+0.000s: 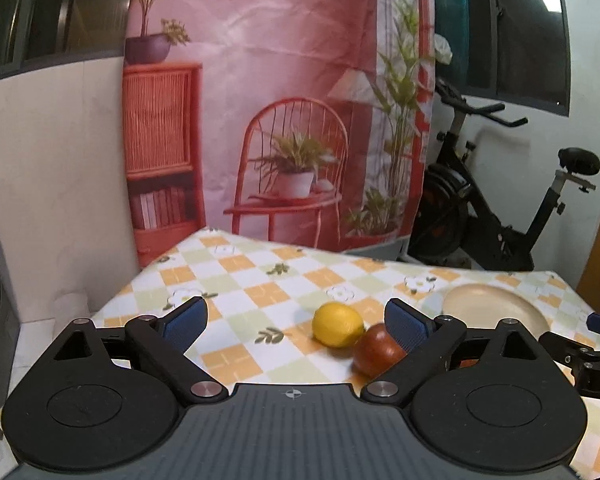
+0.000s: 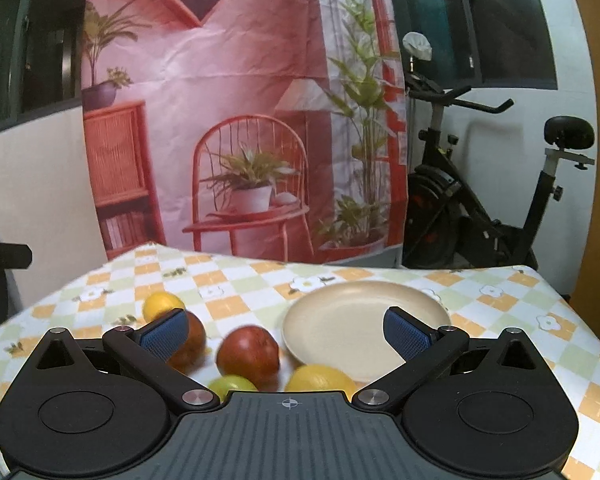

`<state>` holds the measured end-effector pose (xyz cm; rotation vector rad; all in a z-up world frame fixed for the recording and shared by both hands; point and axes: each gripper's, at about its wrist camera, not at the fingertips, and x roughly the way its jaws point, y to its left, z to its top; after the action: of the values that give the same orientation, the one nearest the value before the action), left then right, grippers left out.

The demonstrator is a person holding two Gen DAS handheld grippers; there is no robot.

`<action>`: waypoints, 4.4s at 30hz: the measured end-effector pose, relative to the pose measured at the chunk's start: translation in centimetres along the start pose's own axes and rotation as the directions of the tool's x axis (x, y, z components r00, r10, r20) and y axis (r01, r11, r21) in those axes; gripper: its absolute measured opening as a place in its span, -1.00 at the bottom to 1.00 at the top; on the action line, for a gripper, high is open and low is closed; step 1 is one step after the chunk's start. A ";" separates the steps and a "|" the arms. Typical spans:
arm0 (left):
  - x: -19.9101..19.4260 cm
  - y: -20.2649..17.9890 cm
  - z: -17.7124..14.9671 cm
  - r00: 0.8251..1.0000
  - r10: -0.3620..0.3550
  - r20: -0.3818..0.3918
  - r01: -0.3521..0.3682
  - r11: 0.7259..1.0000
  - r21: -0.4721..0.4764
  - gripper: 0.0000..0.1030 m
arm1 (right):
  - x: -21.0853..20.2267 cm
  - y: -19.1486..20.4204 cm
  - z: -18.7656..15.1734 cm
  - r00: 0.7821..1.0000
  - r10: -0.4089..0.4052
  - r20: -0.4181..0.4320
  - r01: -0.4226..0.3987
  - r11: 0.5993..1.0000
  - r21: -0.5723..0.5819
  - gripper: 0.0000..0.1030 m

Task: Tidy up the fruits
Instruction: 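Move the right tool to a small tangerine and close on it, then move the left tool toward another tangerine while the right tool holds its tangerine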

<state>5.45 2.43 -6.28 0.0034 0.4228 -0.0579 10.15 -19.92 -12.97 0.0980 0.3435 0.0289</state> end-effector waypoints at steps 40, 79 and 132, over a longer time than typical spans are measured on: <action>2.3 -1.1 -4.1 0.995 0.044 -0.090 -0.040 0.998 0.051 0.58 | 2.5 0.0 -5.9 0.974 0.189 -0.122 -0.202 0.975 -0.099 0.10; 3.6 -1.5 -6.7 0.982 -0.051 -0.184 0.055 0.998 0.018 0.30 | 4.8 -0.9 -6.3 0.932 0.251 -0.261 -0.259 0.966 0.002 -0.32; 7.5 0.4 -8.2 0.934 -0.232 -0.273 0.197 0.969 -0.148 -0.29 | 4.5 -1.0 -6.2 0.930 0.256 -0.263 -0.265 0.964 -0.001 -0.41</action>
<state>8.94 2.56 -16.81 -0.1542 0.7180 -0.2510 12.26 -20.17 -20.42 0.1035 0.5923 0.3142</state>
